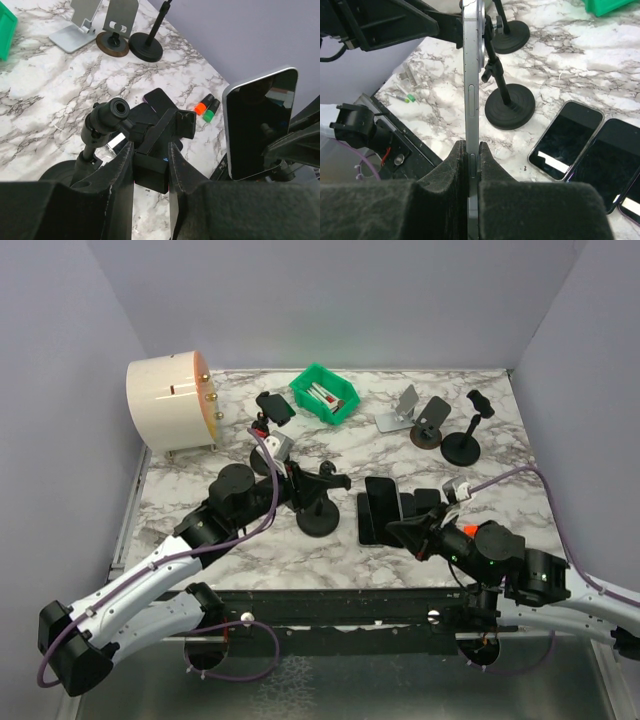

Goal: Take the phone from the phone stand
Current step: Pick up the phone stand at the center of the board.

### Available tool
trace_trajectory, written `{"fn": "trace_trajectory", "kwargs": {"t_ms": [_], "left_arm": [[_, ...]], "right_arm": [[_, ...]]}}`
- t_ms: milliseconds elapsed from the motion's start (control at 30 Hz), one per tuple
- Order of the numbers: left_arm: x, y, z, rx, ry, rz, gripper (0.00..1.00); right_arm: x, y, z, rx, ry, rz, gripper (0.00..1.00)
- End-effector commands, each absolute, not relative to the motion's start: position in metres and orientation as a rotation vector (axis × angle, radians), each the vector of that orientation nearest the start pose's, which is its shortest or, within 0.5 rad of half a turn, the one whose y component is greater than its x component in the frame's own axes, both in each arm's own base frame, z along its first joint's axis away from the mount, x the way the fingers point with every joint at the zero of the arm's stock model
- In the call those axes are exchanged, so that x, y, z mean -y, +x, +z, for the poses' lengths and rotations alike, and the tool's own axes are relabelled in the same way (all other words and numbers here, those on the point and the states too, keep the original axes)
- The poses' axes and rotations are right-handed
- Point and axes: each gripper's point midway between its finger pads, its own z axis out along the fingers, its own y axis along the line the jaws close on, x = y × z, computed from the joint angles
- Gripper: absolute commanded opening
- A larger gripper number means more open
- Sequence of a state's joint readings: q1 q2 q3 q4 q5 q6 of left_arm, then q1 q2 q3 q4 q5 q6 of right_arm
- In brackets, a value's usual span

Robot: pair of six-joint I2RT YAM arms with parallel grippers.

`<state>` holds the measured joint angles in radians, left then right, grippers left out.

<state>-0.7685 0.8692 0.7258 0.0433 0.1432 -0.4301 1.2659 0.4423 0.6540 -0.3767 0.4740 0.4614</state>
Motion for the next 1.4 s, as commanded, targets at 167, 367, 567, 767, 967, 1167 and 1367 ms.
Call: {"fn": "trace_trajectory", "kwargs": {"t_ms": [167, 367, 567, 767, 967, 1167, 1367], "left_arm": [[0.220, 0.219, 0.334, -1.571, 0.296, -0.847, 0.00], [0.178, 0.209, 0.368, -1.465, 0.235, -0.731, 0.00], [0.157, 0.194, 0.386, -1.402, 0.222, -0.712, 0.00], [0.153, 0.188, 0.386, -1.389, 0.224, -0.723, 0.00], [0.154, 0.187, 0.383, -1.388, 0.221, -0.737, 0.00], [0.154, 0.184, 0.381, -1.381, 0.213, -0.754, 0.00], [0.154, 0.181, 0.380, -1.383, 0.215, -0.768, 0.00]], "right_arm": [[-0.238, 0.141, 0.263, -1.770, -0.279, 0.907, 0.01], [-0.264, 0.152, 0.226, -1.891, -0.294, 0.806, 0.01], [-0.293, 0.168, 0.186, -2.055, -0.256, 0.909, 0.01], [-0.311, 0.185, 0.176, -2.032, -0.107, 1.142, 0.01], [-0.321, 0.201, 0.152, -2.099, 0.041, 1.168, 0.01], [-0.325, 0.211, 0.116, -2.204, 0.148, 1.108, 0.00], [-0.335, 0.214, 0.093, -2.267, 0.172, 1.108, 0.00]]}}
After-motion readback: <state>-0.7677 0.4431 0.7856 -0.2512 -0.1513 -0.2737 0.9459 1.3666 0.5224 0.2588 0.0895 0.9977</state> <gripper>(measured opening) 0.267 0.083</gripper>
